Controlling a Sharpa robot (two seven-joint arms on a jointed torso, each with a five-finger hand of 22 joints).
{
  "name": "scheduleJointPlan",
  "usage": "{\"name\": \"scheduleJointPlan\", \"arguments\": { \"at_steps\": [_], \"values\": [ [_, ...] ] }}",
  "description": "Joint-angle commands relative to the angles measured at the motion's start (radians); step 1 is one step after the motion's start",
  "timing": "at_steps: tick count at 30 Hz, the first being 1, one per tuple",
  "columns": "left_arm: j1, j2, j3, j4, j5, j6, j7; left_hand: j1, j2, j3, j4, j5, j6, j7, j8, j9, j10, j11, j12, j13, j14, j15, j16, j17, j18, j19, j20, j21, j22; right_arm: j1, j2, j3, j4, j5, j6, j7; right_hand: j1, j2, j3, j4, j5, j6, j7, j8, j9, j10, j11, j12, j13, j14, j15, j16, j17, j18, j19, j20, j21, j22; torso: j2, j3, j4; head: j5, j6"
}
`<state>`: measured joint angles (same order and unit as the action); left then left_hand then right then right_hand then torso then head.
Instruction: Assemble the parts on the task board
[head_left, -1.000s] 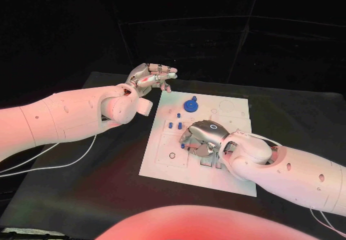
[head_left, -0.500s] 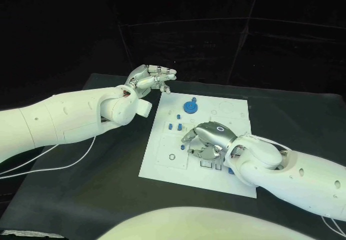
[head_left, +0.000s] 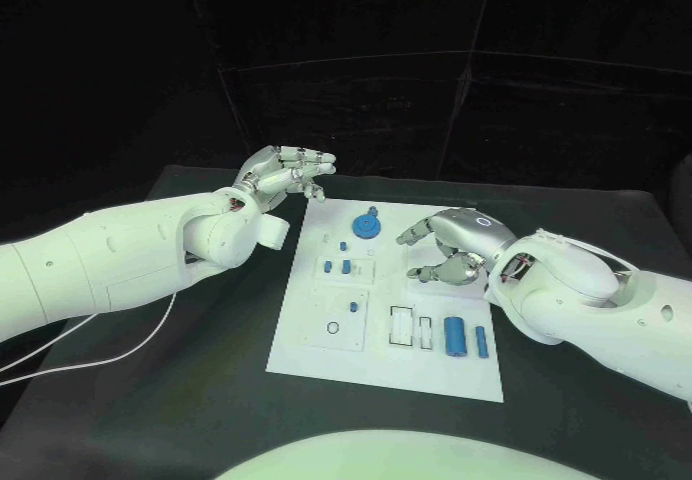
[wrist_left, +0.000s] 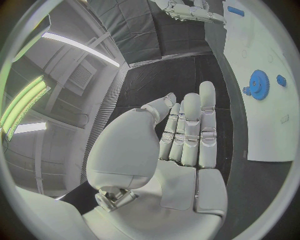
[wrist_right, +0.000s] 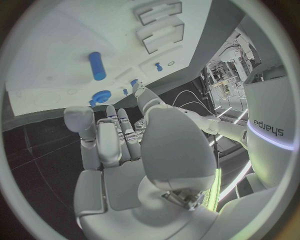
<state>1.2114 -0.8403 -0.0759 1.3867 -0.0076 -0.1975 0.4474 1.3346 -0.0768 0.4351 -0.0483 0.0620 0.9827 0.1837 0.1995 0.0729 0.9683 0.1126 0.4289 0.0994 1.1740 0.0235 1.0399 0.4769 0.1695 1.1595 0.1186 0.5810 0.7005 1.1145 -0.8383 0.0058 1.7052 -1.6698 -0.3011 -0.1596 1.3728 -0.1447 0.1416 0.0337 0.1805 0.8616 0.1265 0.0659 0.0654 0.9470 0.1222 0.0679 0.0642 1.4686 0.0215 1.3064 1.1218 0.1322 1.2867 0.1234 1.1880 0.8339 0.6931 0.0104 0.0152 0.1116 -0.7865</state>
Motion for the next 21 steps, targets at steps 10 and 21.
{"name": "scheduleJointPlan", "arguments": {
  "at_steps": [10, 21],
  "values": [
    [0.001, 0.004, 0.0, -0.002, 0.002, 0.014, 0.002, 0.004, 0.0, 0.002, -0.006, 0.003, -0.008, -0.001, 0.004, -0.002, -0.005, -0.001, 0.003, -0.002, -0.008, 0.002, -0.002, -0.002, 0.013, -0.002, 0.004, -0.006, -0.002, 0.011, -0.018, 0.001, -0.005, -0.026, 0.157, -0.077, 0.044, 0.043, -0.066, 0.013, -0.001, 0.052, 0.004, 0.006, 0.005, 0.025, -0.008, 0.041, 0.003, 0.02, 0.001, 0.009, 0.002, 0.001, 0.002, 0.003, -0.008, -0.006, 0.002, 0.0002, 0.0013, -0.007, 0.004],
    [0.001, 0.005, -0.001, -0.005, 0.002, 0.016, 0.002, 0.004, 0.0, 0.002, -0.006, 0.003, -0.008, -0.001, 0.004, -0.002, -0.005, -0.001, 0.003, -0.002, -0.008, 0.002, -0.002, -0.002, 0.013, -0.002, 0.004, -0.006, -0.002, 0.012, -0.011, 0.001, -0.01, -0.023, 0.227, -0.076, 0.051, 0.078, -0.09, 0.022, 0.002, 0.125, 0.02, 0.016, 0.006, 0.131, -0.035, 0.092, 0.003, 0.021, -0.021, 0.006, -0.009, -0.002, 0.015, -0.017, -0.002, 0.004, 0.002, 0.0006, 0.0013, -0.006, -0.001]
  ]
}}
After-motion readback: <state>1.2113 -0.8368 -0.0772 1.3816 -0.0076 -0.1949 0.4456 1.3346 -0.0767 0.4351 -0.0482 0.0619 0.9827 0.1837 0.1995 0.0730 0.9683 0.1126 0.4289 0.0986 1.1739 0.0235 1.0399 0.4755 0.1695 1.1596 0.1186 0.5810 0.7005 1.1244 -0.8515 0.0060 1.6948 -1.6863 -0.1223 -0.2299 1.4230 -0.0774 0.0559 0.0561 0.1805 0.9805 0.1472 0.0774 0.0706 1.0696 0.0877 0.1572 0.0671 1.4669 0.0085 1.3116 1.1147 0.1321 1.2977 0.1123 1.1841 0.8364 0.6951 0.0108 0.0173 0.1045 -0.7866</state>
